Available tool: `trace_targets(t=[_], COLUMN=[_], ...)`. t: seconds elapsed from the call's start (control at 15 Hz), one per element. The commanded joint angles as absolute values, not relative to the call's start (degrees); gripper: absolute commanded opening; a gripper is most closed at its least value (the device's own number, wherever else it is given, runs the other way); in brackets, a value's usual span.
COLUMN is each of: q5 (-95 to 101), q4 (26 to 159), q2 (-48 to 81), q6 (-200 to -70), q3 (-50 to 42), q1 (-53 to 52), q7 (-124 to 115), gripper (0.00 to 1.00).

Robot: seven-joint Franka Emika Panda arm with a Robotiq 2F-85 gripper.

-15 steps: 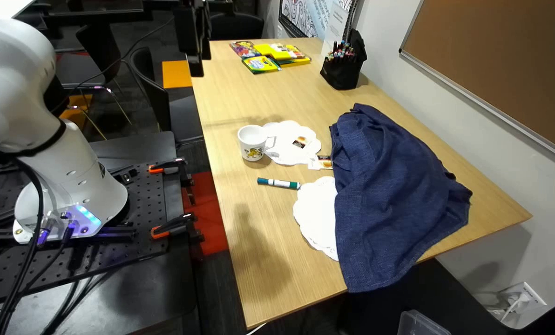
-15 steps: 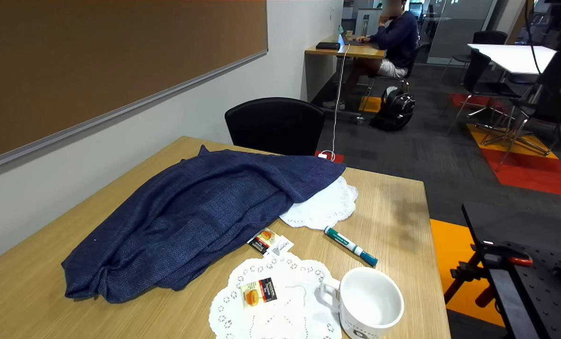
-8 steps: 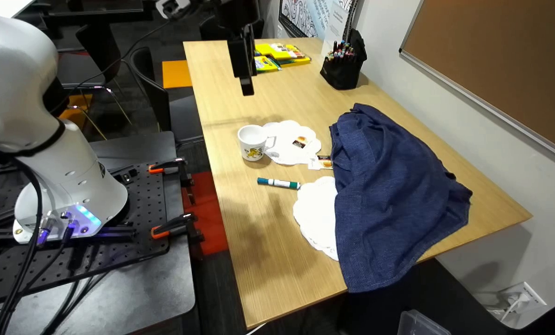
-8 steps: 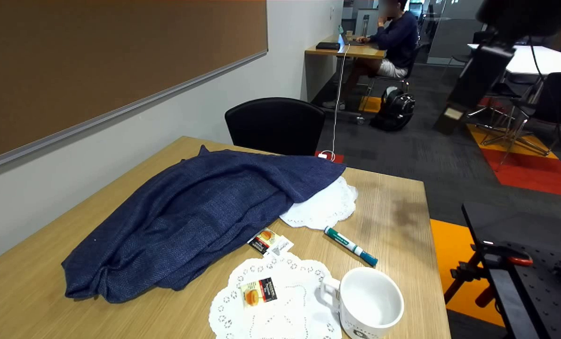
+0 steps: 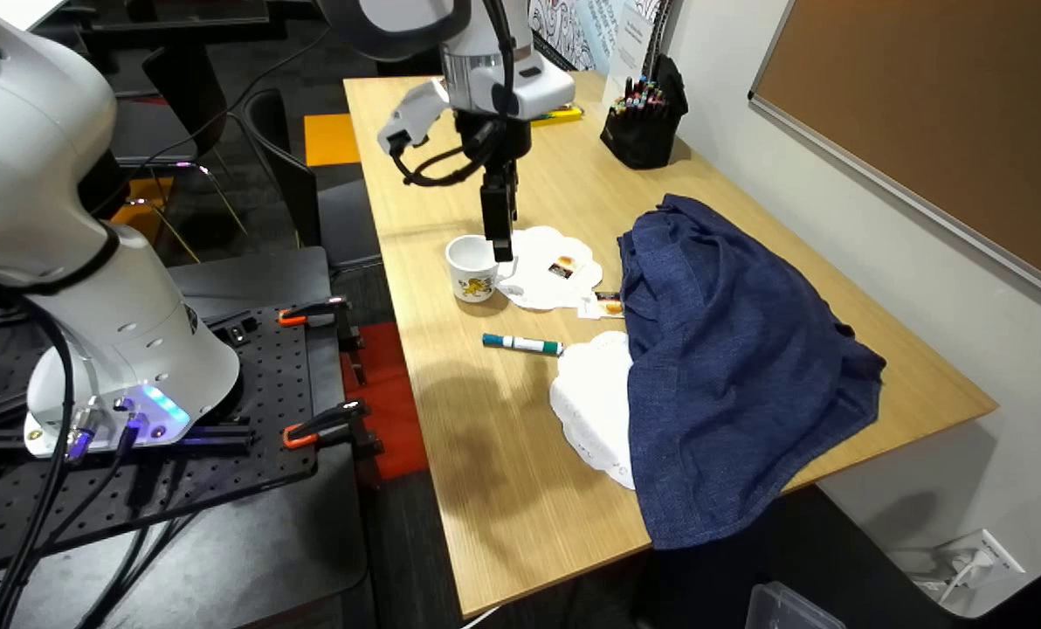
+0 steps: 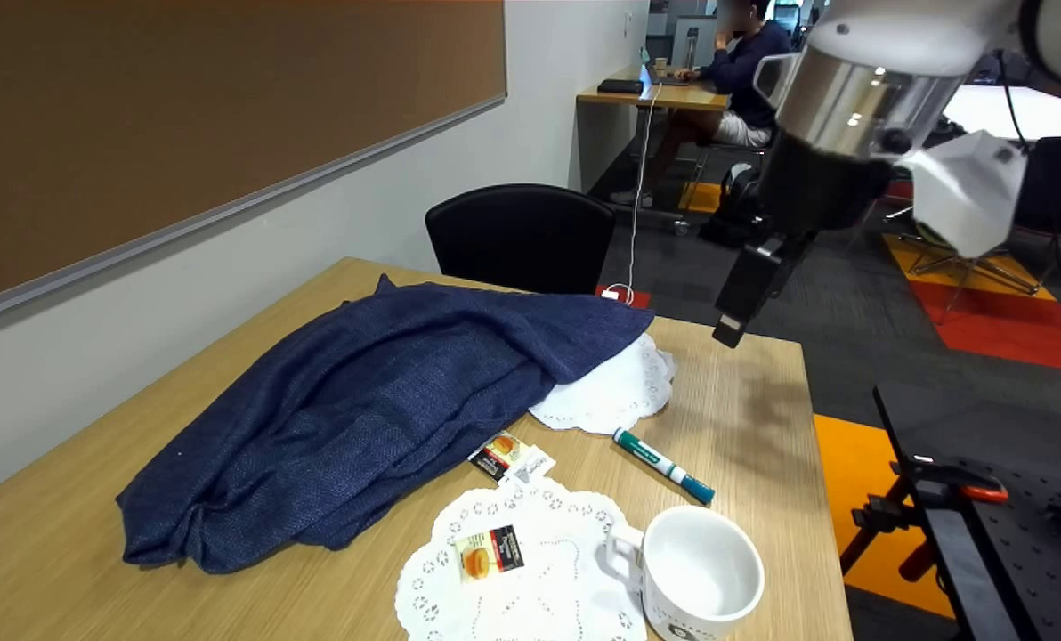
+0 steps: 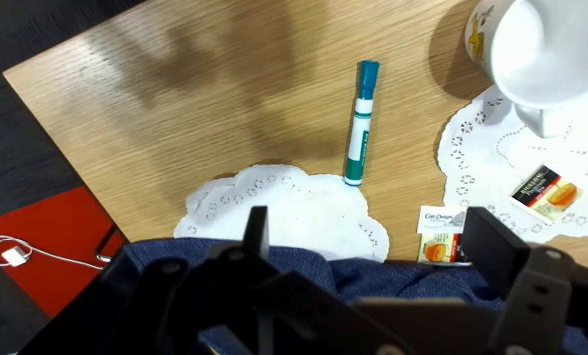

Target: Move the marker slightly to the right

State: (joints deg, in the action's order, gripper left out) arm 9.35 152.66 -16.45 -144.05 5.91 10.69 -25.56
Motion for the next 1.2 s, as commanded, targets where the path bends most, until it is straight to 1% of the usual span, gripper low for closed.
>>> trace_targets(t=[0.0, 0.2, 0.27, 0.47, 0.73, 1.13], q5=[15.53, 22.64, 19.61, 21.35, 21.33, 21.55], q4=[150.28, 149.23, 151.26, 150.08, 149.49, 148.49], q2=[-7.89, -2.04, -6.12, -2.4, -2.1, 5.33], q6=[-148.67, -150.27, -149.34, -149.7, -149.71, -157.07], q3=[5.88, 4.91, 3.35, 2.45, 2.38, -1.07], q1=[12.61, 12.1, 10.31, 9.53, 9.46, 6.82], q7=[-31.59, -37.71, -34.43, -36.16, -36.14, -36.14], gripper=[1.0, 1.0, 1.0, 1.0, 1.0, 1.0])
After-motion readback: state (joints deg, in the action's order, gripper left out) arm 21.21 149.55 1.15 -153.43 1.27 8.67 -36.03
